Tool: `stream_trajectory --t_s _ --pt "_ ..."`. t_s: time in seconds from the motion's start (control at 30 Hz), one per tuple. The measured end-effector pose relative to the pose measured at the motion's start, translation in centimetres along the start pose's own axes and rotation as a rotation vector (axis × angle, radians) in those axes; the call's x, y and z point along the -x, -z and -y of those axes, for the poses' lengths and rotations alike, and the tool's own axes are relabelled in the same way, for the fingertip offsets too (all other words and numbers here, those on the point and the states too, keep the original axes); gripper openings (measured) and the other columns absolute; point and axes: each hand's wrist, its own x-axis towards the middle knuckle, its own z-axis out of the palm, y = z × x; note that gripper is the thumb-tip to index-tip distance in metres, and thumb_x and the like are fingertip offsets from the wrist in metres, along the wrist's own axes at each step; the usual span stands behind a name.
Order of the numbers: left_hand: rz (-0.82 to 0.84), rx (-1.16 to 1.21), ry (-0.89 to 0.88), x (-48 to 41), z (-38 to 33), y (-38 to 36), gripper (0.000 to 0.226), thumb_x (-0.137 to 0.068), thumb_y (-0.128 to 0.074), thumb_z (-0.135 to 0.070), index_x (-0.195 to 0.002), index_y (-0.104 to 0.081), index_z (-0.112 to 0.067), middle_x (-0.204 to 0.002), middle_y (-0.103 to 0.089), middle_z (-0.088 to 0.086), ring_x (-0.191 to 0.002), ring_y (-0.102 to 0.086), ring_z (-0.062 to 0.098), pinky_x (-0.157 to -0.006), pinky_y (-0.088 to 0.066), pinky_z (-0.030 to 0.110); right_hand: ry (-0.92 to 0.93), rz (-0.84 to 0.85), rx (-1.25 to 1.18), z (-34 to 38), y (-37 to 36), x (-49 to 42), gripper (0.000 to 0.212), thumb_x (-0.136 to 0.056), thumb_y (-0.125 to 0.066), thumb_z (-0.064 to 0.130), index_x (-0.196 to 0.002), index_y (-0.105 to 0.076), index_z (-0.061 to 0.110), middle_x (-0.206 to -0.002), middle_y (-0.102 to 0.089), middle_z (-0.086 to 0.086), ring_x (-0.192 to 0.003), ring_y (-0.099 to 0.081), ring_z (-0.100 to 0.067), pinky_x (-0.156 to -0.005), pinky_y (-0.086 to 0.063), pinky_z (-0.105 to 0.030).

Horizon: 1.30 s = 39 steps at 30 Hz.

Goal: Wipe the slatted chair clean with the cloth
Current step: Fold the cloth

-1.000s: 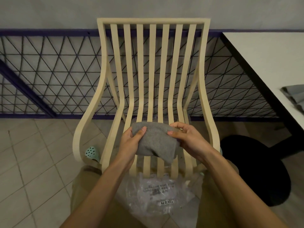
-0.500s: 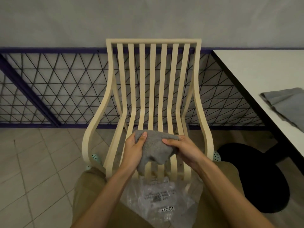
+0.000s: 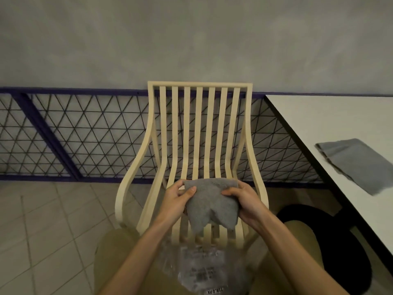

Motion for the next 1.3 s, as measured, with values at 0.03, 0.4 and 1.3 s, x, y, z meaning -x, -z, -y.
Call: stream_trajectory --t_s 0.03,0.4,1.3 --pt "-0.003 -0.032 0.005 -0.9 -0.4 0.9 0.01 -0.096 -0.059 -0.021 -0.103 -0.063 -0.016 -0.085 -0.074 0.007 -0.065 -0.069 0.017 -0.051 -0.052 0.026 0.006 -0.025 -0.001 0.3 0.2 -0.8 0.029 -0.085 -0.056 -0.007 -0.112 -0.064 0.0 -0.107 -0.068 -0.017 -0.099 -0.066 -0.029 -0.081 -0.056 -0.039" --pt "-0.188 -0.002 0.103 -12.3 0.0 10.2 0.011 -0.096 -0.056 -0.019 -0.103 -0.063 -0.015 -0.09 -0.071 0.005 -0.074 -0.067 0.016 -0.06 -0.053 0.028 -0.053 -0.3 -0.2 2.0 4.3 -11.1 0.02 -0.091 -0.059 0.006 -0.11 -0.064 0.006 -0.108 -0.068 -0.015 -0.1 -0.066 -0.028 -0.09 -0.053 -0.044" --pt "0.031 0.192 0.578 -14.8 -22.5 -2.3 0.018 -0.091 -0.064 -0.021 -0.109 -0.062 -0.02 -0.11 -0.069 0.004 -0.1 -0.067 0.022 -0.086 -0.057 0.041 -0.235 -0.274 0.222 22.3 -1.5 -9.4 0.017 -0.089 -0.067 0.019 -0.105 -0.062 0.016 -0.104 -0.069 -0.005 -0.095 -0.068 -0.021 -0.082 -0.058 -0.041"
